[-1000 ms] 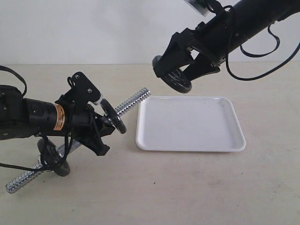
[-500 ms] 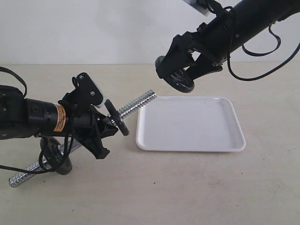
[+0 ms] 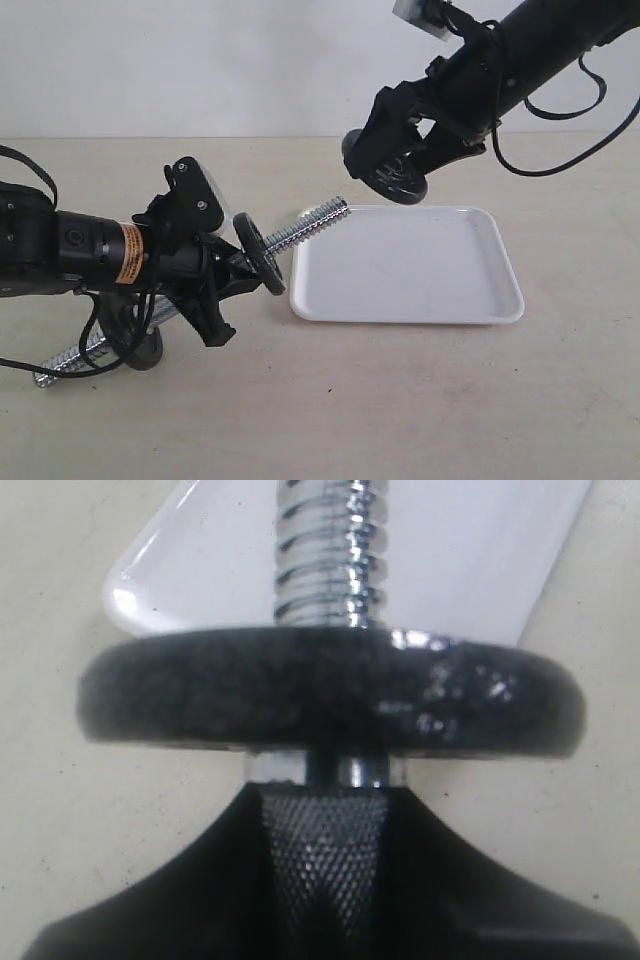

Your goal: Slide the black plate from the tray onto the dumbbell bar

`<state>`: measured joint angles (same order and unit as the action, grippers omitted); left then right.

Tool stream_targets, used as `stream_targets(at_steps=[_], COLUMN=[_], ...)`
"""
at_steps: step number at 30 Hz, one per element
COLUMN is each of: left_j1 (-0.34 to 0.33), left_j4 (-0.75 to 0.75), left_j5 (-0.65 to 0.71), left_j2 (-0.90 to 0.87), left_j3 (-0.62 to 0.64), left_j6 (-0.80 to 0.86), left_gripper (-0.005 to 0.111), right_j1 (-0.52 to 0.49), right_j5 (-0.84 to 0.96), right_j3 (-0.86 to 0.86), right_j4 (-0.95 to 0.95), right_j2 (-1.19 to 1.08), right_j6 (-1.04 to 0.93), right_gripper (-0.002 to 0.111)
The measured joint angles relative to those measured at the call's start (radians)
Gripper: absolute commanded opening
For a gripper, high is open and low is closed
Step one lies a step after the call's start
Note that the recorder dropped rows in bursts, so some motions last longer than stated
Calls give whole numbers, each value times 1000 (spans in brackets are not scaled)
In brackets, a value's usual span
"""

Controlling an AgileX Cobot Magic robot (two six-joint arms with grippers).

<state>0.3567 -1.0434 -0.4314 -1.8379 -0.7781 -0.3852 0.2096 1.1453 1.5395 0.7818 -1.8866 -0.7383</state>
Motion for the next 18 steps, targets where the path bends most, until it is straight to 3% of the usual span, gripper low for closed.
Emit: stream_targets(at_steps=[6,13,18], left_j1=[0,0,0], left_j4=[-37,-43,-44], left_j5=[-17,-24,-24], left_j2=[-2,-2,-2], left_j3=[0,0,0], left_j6=[6,18,27], left_gripper=[4,4,4], right_j1=[-32,-166,-210], right_j5=[-14,70,55], right_j3=[0,0,0], right_j4=[11,152,229], right_j2=[0,-77,-140], right_j6=[18,-44,-65], right_gripper=[0,0,0])
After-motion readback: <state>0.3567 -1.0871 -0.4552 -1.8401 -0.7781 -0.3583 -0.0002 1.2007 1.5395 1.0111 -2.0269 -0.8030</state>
